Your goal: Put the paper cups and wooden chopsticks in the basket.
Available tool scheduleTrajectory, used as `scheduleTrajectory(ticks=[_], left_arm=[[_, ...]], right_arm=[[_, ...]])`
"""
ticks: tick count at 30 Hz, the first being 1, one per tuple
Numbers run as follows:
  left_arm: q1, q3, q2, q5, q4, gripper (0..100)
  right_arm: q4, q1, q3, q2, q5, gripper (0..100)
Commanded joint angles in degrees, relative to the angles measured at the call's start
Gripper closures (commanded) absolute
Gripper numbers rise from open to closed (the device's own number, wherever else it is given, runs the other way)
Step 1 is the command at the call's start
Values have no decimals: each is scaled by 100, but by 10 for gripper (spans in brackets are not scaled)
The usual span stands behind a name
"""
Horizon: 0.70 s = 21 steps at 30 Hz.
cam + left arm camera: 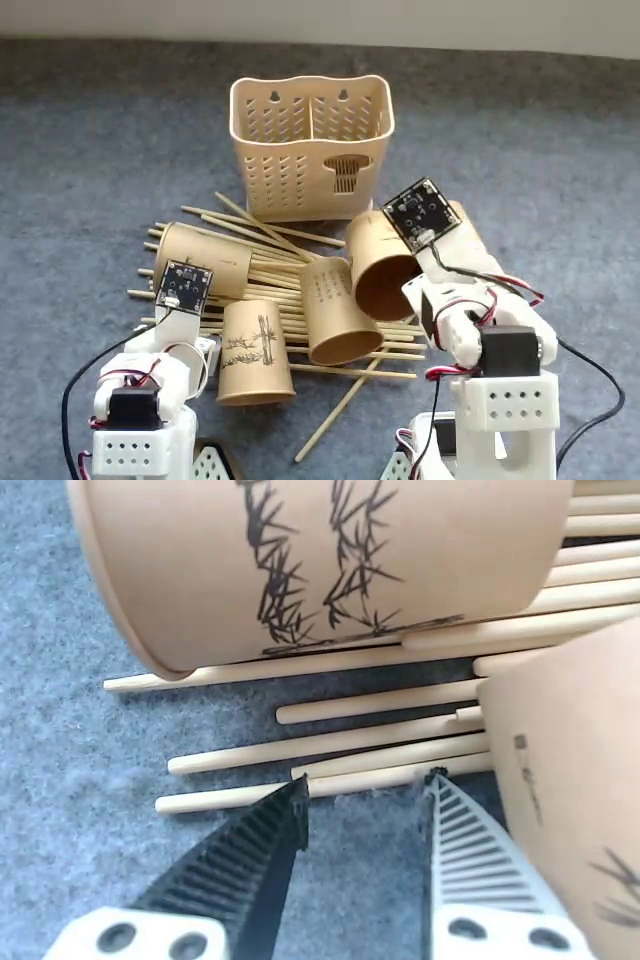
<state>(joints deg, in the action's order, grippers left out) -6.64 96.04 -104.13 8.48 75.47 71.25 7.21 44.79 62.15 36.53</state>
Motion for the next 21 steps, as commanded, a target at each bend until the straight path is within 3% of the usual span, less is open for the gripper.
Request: scheduleTrajectory(ticks=[1, 10, 21], left_arm=[[75, 110, -31, 18, 18, 811], [75, 110, -31, 18, 18, 811], [75, 110, -31, 18, 18, 811]], right_arm=[[505, -48, -690, 154, -185, 992], [1262, -13, -2545, 136, -1442, 992], [426, 453, -3266, 13, -2725, 992]])
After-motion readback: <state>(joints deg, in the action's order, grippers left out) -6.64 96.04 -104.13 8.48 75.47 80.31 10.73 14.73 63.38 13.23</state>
